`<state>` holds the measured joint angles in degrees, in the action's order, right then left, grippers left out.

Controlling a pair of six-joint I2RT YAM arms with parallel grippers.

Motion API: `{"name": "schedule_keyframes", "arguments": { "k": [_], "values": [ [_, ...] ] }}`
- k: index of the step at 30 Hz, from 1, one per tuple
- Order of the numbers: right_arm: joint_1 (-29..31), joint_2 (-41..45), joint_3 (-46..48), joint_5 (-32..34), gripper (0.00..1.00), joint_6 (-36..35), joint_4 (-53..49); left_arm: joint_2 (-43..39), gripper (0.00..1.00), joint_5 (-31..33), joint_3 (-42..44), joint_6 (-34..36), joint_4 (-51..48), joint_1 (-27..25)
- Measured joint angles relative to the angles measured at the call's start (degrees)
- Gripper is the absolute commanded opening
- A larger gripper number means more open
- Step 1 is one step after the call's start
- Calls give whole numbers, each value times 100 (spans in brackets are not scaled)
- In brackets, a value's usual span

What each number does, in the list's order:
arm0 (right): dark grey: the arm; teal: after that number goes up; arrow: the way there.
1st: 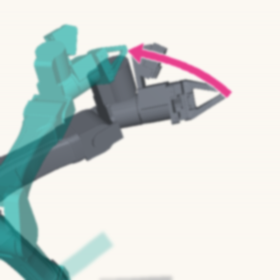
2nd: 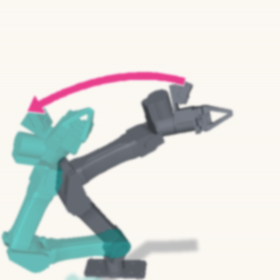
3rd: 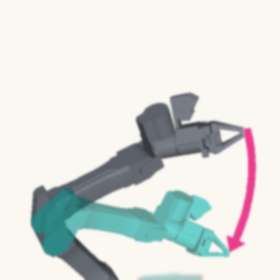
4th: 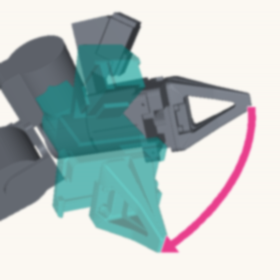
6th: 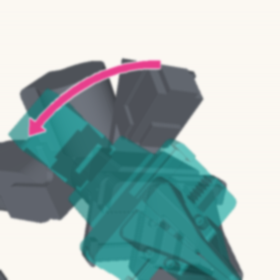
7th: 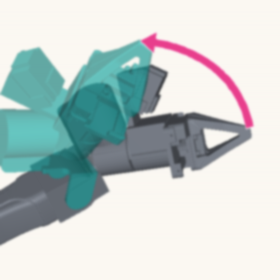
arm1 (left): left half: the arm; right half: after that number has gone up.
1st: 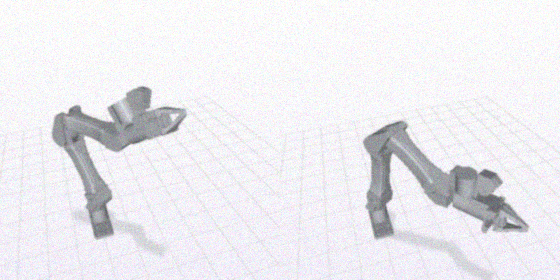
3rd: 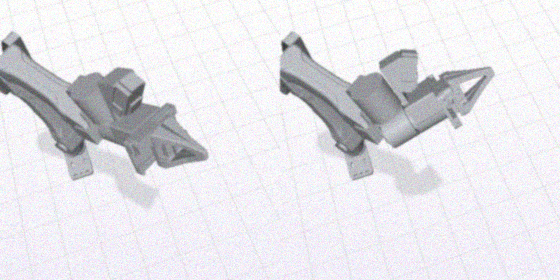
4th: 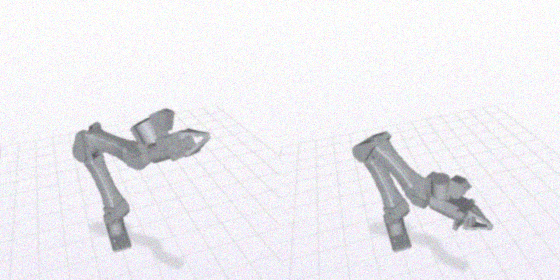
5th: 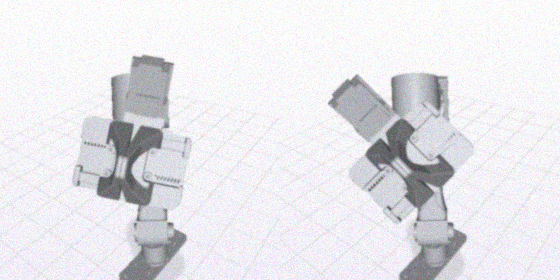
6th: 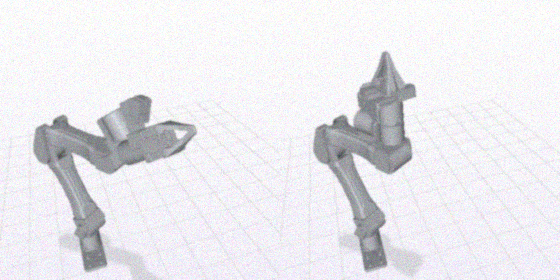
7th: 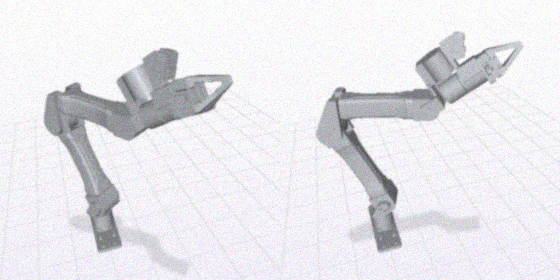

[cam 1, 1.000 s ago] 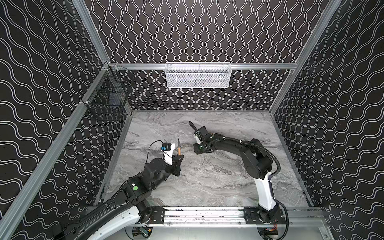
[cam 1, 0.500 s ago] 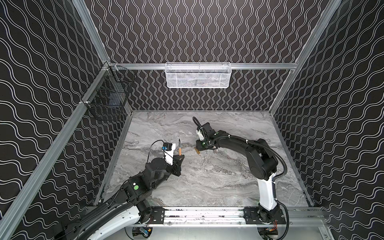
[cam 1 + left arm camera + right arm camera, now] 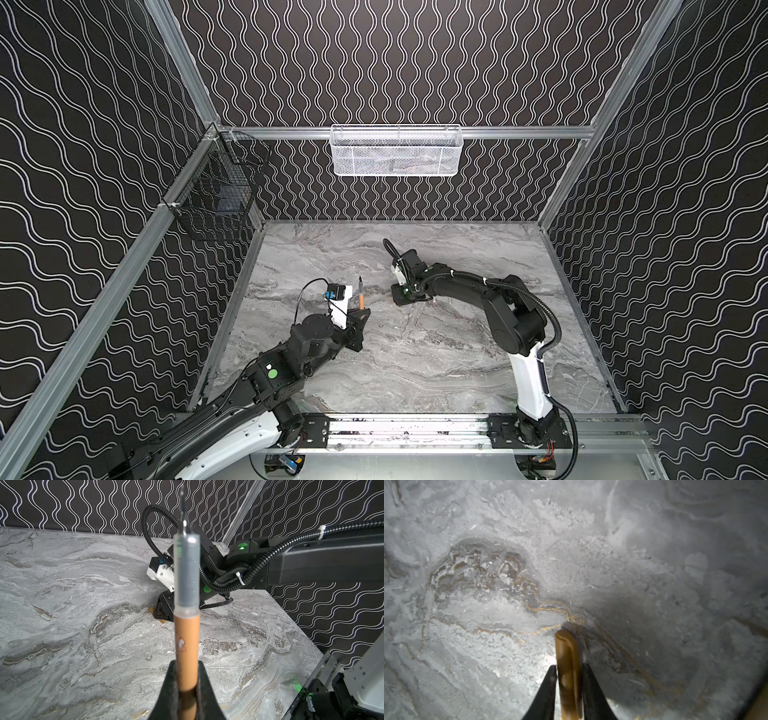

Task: Insert the pens into the pen caps

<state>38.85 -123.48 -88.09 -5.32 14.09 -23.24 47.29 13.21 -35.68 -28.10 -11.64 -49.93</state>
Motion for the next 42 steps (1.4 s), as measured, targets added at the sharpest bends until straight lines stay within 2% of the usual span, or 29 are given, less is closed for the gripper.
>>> {"name": "schedule_keyframes", "arguments": {
  "k": [8,23,32,36,42],
  "values": [
    [15,-125,-116,94,20,-44,122,-24,0,2,-11,2,-2,0],
    [160,306,138,254,21,24,223,-11,0,4,-15,2,-2,0],
    [223,273,428,1001,22,-118,4,-44,0,2,2,2,2,0],
    [433,142,332,1565,26,-175,39,20,0,2,4,2,0,0],
    [629,116,299,1825,32,-210,92,79,0,0,-20,2,4,0]
  ]
}}
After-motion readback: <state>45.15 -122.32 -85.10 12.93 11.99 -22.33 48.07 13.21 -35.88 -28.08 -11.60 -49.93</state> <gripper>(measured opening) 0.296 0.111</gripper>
